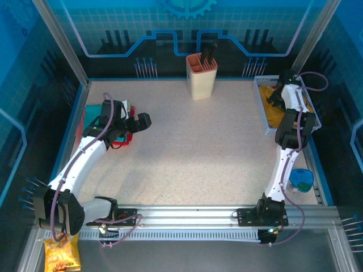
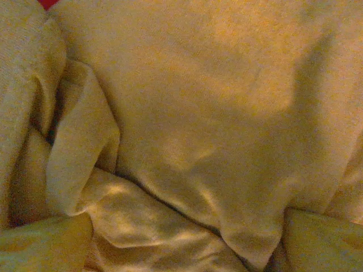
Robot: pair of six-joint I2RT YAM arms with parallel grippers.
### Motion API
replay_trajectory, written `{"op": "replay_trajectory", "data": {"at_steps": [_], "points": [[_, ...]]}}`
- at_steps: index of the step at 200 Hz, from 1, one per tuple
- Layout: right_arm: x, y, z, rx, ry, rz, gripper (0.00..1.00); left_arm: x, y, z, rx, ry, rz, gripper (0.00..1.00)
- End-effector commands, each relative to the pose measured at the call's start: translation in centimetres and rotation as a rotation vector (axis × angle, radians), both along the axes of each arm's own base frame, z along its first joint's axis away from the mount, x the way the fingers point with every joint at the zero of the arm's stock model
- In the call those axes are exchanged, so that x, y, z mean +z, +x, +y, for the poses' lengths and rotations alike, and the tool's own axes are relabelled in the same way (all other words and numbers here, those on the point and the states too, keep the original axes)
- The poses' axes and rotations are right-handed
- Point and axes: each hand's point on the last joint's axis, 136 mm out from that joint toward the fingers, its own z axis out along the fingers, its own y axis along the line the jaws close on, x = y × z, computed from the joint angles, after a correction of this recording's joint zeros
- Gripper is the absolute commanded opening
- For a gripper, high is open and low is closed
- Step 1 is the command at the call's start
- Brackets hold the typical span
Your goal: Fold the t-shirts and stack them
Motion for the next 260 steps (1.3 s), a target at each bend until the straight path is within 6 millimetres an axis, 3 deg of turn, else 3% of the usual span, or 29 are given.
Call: {"op": "replay_trajectory", "data": {"at_steps": [1,31,50,54,75,108,134,173,193,229,260], "points": [[-1.3,-0.2,0.0,-0.020,0.058,0.023,0.72,1.6,-0.1,-0.3,-0.009,-0.005,-0.028,0.99],[-0.4,-0.6,-0.2,-0.033,0.044,0.005,0.37,1.4,-0.3,-0.2,-0.004,-0.011,-0.025,0.99],[2.4,-0.2,-0.1,-0.008,-0.019,-0.056,0.12,1.0,-0.4,-0.5,-0.005,-0.025,-0.018,0.99],[4.2,-0.1,-0.1,-0.005,-0.039,-0.087,0.09,1.0,-0.4,-0.4,-0.002,-0.027,-0.018,0.99],[9.6,-0.2,0.3,0.009,-0.102,-0.174,0.00,0.6,-0.3,-0.6,-0.002,-0.035,-0.018,0.99],[16.4,-1.6,2.1,0.025,-0.091,-0.342,0.00,0.7,0.0,-0.8,-0.014,-0.040,-0.034,0.99],[17.0,-2.2,6.5,0.124,0.100,-0.474,0.00,0.7,0.4,-0.9,-0.010,-0.050,-0.027,0.99],[17.8,-3.6,11.1,0.217,-0.047,-0.484,0.00,0.9,1.2,-1.7,-0.028,-0.090,-0.057,0.99],[18.9,-4.9,14.7,0.306,-0.113,-0.522,0.00,0.4,1.2,-2.2,-0.046,-0.118,-0.046,0.99],[23.8,-9.2,23.9,0.544,-0.130,-0.662,0.00,-1.1,1.3,-3.3,-0.102,-0.143,0.001,0.99],[26.5,-12.7,31.9,0.773,-0.031,-0.725,0.00,-0.4,1.7,-3.6,-0.112,-0.162,-0.012,0.99]]}}
